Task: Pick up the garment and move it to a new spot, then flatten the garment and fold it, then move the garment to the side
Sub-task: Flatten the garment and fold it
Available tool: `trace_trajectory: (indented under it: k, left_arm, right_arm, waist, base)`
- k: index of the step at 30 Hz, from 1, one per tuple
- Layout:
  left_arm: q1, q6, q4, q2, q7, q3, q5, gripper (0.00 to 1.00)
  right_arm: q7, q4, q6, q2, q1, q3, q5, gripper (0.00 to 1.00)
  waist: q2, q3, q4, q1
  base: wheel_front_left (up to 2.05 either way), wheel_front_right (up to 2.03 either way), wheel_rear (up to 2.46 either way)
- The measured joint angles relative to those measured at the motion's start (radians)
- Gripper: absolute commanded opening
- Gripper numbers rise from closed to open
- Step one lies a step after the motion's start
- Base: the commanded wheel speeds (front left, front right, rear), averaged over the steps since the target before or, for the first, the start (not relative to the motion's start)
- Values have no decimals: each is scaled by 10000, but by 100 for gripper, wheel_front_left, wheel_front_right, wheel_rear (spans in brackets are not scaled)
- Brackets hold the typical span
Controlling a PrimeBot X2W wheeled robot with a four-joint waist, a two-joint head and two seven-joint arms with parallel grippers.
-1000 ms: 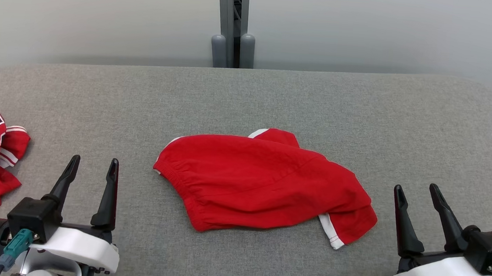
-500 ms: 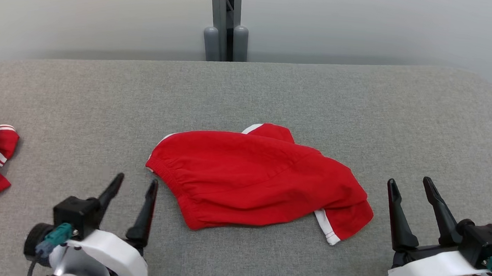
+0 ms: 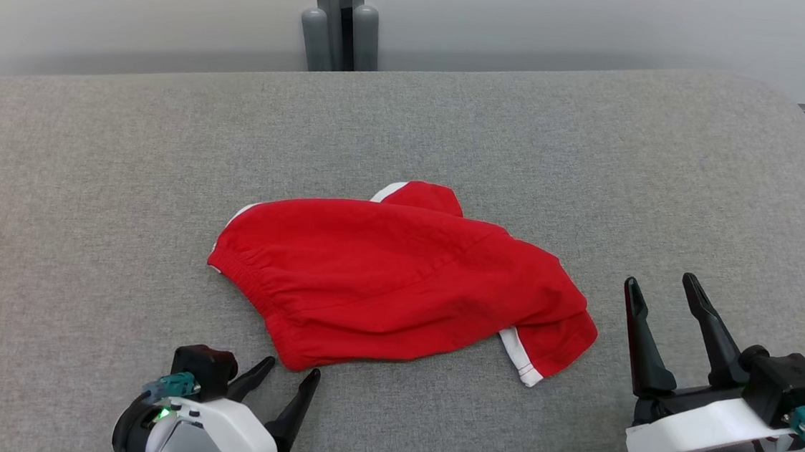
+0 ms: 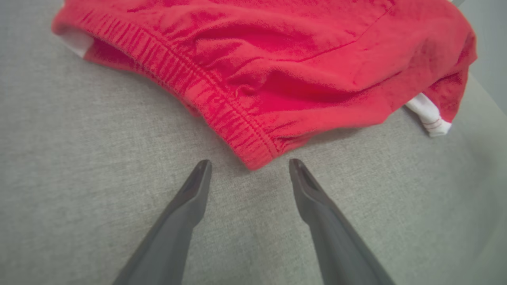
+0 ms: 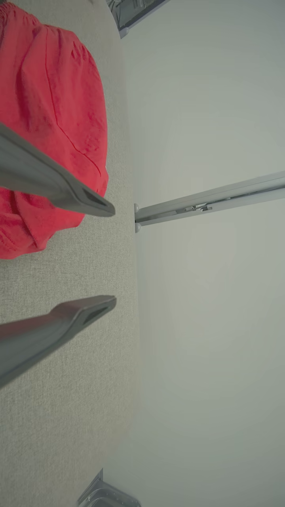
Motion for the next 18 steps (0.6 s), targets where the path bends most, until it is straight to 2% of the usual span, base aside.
trace_trajectory:
  k: [1, 2, 3, 4, 11, 18]
  left_arm:
    - [-88, -59, 136, -27, -31, -12, -33, 100]
    - [-176, -69, 203, -54, -163, 2, -10, 86]
    - [-280, -123, 268, -102, -263, 31, -23, 28]
    - [-383, -157, 313, -119, -374, 23, 21, 0]
    - [-668, -314, -186, 88, -556, -6, 163, 0]
    - [-549, -161, -2683, 968, 596, -81, 230, 0]
  right_arm:
    - [-23, 12, 0, 2, -11, -4, 0, 100]
    - [-31, 13, 0, 4, -23, -12, 0, 100]
    - [-40, 19, 0, 2, -28, -27, 0, 100]
    - [-42, 27, 0, 4, -30, -36, 0, 100]
    - [-71, 33, 0, 4, -71, -259, -2, 100]
    - [-157, 54, 0, 6, -54, -485, 38, 100]
  waist:
    - [0, 26, -22, 0]
    - [0, 48, -40, 0]
    - [0, 65, -54, 0]
    - [0, 74, -64, 0]
    - [0, 33, -7, 0]
    - [0, -99, 388, 0]
  base:
    - [0, 0, 0]
    - [0, 0, 0]
    - [0, 0, 0]
    - [0, 0, 0]
    - [0, 0, 0]
    - [0, 0, 0]
